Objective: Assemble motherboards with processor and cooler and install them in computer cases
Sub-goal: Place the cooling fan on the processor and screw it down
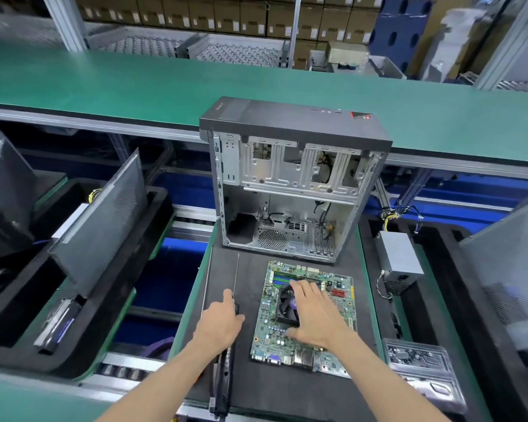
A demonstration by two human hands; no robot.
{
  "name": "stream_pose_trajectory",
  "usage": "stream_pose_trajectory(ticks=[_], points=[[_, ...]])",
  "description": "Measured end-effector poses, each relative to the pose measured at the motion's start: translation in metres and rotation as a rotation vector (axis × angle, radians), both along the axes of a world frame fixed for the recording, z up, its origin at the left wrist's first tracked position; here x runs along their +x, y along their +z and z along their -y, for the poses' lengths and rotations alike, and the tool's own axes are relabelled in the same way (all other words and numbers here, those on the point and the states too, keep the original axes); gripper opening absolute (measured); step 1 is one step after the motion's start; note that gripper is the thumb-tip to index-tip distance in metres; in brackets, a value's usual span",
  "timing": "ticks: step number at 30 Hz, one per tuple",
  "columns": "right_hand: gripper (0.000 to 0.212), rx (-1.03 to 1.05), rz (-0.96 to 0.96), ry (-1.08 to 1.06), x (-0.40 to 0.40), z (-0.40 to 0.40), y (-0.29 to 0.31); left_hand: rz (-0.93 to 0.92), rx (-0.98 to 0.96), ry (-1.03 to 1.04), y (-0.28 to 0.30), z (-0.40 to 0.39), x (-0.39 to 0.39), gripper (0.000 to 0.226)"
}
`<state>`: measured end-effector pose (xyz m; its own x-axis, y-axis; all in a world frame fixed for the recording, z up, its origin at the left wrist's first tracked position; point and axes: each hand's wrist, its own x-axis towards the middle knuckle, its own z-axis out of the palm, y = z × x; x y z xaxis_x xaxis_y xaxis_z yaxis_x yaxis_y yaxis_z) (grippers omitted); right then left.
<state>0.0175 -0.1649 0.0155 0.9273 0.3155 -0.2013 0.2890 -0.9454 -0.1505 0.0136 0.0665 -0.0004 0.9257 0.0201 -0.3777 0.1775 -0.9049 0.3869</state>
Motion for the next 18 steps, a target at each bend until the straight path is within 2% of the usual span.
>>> stream_pose_trajectory(ticks=[6, 18], points=[[0.098, 0.018, -0.008, 0.003, 0.010, 0.000, -0.005, 0.049, 0.012, 0.005, -0.008, 0.011, -0.001, 0.032], [0.092, 0.008, -0.013, 0.020, 0.014, 0.002, -0.007, 0.049, 0.207, -0.074, -0.018, 0.016, 0.006, 0.030]])
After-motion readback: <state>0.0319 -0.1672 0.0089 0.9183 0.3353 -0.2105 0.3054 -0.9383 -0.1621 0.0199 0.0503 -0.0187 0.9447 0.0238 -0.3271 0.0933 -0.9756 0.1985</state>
